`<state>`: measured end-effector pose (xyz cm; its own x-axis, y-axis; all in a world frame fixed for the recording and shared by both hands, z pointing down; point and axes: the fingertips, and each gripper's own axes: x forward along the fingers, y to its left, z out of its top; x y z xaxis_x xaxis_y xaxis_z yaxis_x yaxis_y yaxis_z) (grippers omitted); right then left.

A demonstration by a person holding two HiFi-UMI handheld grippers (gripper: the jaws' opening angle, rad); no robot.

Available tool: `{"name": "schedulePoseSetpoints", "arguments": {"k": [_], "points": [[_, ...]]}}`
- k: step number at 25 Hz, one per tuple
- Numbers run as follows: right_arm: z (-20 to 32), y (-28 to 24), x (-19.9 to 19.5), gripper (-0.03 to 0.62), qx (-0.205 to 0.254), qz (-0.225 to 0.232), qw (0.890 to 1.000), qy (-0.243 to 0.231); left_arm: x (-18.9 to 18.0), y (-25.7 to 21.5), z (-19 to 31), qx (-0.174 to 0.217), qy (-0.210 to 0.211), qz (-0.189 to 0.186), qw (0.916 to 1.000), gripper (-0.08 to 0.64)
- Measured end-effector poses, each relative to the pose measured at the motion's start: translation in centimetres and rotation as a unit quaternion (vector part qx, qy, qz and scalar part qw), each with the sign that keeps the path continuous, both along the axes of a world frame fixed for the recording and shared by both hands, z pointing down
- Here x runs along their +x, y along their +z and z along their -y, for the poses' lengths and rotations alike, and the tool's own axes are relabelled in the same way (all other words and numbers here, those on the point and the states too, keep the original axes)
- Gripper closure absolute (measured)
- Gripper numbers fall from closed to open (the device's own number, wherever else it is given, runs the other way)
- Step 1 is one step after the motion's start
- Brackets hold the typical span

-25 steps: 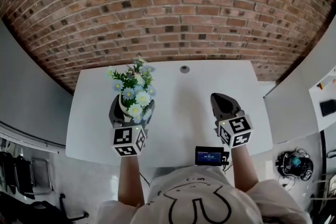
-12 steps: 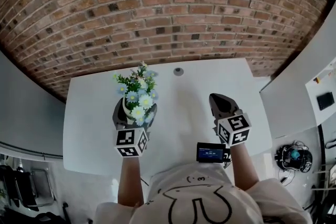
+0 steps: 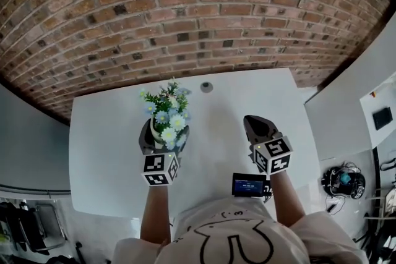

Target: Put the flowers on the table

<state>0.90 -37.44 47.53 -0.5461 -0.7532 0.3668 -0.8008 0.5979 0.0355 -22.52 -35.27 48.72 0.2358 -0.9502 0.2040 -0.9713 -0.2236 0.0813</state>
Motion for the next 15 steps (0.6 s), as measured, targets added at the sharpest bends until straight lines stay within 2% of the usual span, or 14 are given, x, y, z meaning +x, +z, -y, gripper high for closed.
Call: {"name": "schedulePoseSetpoints", "arguments": {"k": [9,15], "points": [[0.7,3.8,0.3,0.578,-0.047,-0.018,0.999,0.000,0.3,4.4,2.2,-0.038,-0.003,-0.001,0.9993,0.046],[1.0,4.8,-0.1,0.578,-0.058,-0.021,0.998,-0.001,0.1,6.7,2.7,-0.057,-0.005,-0.002,0.9983,0.046]]}}
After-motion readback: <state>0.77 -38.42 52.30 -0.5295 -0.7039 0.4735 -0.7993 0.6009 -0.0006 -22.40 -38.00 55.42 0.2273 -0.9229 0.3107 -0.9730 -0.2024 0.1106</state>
